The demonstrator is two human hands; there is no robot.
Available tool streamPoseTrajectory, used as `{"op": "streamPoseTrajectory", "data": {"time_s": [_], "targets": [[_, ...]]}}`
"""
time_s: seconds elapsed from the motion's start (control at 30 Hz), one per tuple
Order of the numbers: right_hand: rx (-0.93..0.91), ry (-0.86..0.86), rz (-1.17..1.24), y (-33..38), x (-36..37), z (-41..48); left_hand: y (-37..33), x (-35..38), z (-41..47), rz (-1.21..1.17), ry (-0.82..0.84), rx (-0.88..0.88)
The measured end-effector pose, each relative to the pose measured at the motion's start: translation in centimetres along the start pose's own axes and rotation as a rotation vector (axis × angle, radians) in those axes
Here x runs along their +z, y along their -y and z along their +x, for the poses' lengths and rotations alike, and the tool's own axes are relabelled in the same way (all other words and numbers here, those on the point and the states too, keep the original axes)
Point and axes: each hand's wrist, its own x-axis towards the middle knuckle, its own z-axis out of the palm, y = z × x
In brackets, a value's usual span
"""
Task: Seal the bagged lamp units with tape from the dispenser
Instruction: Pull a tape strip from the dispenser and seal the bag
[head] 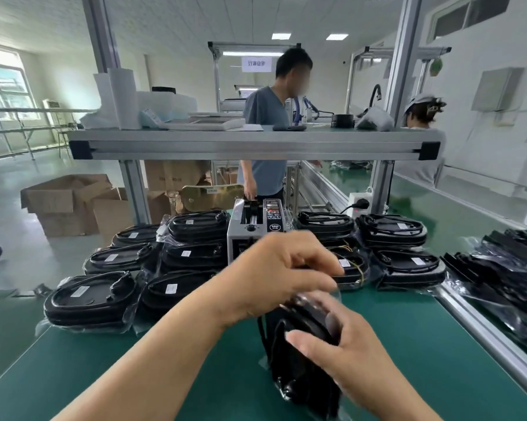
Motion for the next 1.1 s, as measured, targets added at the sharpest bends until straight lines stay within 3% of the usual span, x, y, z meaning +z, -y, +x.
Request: {"op": "streamPoseTrajectory", "data": {"time_s": [0.07, 0.17, 0.27, 0.4, 0.77, 1.1], "targets": [[0.023, -0.122, 0.057, -0.4, -0.2, 0.2, 1.5, -1.2, -0.2, -0.093, -0.244, -0.098], [0.002, -0.239, 0.044, -0.9, -0.2, 0.3, 6.5, -2.0, -0.8, -0.235, -0.697, -0.459], [-0.028, -0.290, 0.028, -1.1, 0.2, 0.1, 11.7, -1.2, -1.1, -0.515, -0.873, -0.804], [-0.032, -0.316, 0.069, -1.1, 0.4, 0.3, 15.9, -0.1, 0.5, -0.723, -0.896, -0.983], [-0.037, -0.346, 0.119, -2.0, 0.2, 0.8, 18.9, -0.5, 6.3, -1.018, -0.808, -1.126], [-0.042, -0.336, 0.089, -2.1, 0.1, 0.8, 18.9, 0.3, 6.5, -0.983, -0.887, -1.207]]}}
